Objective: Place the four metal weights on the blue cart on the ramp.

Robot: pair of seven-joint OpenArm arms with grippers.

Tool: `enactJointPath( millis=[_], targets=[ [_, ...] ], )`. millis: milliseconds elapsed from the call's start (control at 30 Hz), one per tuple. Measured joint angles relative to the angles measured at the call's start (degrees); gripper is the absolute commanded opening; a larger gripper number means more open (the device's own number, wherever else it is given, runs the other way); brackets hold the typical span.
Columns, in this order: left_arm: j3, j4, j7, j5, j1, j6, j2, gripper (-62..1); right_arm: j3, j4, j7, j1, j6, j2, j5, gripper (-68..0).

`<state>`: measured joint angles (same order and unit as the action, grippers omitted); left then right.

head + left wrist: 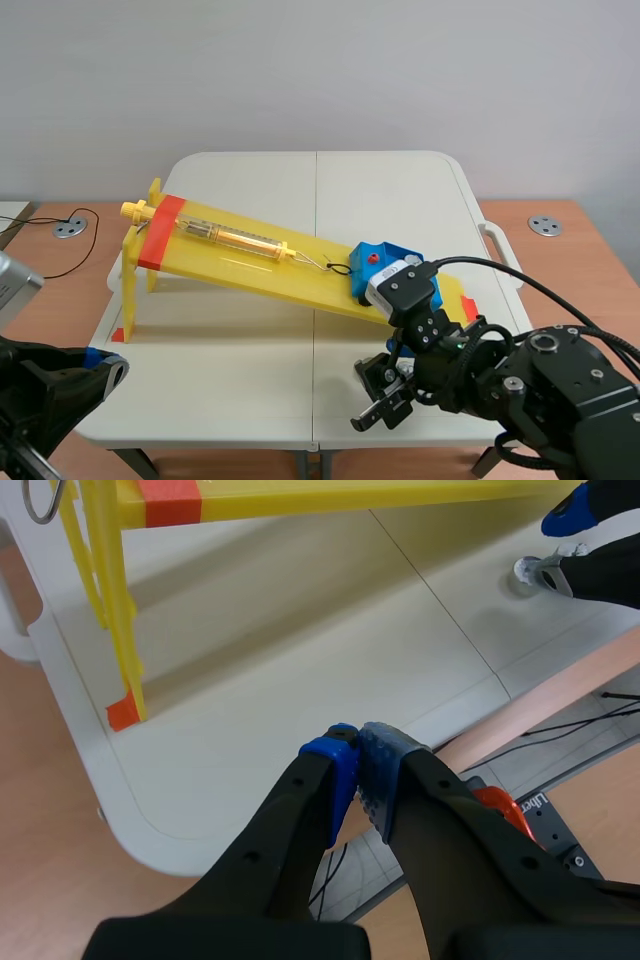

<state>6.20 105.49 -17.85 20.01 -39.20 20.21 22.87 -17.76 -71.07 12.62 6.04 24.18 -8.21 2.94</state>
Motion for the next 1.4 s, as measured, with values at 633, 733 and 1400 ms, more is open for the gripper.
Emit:
enactJointPath(
  millis=[633, 733, 1400],
  targets=[
    [0.00, 0.00, 0.00, 0.00, 0.00, 0.00, 0.00, -56.9, -1.88, 0.11, -1.05, 0.02, -0.92, 0.44, -1.51, -43.4],
    [0.00, 0.00, 0.00, 0.00, 0.00, 0.00, 0.00, -56.9, -1.88, 0.85, -1.46, 0.00, -1.05, 0.44, -1.49, -44.1],
    [0.00, 0.00, 0.02, 0.00, 0.00, 0.00, 0.00, -56.9, -3.37, 2.56, -3.04, 0.00, -5.01, 0.46, -1.46, -66.9]
  ],
)
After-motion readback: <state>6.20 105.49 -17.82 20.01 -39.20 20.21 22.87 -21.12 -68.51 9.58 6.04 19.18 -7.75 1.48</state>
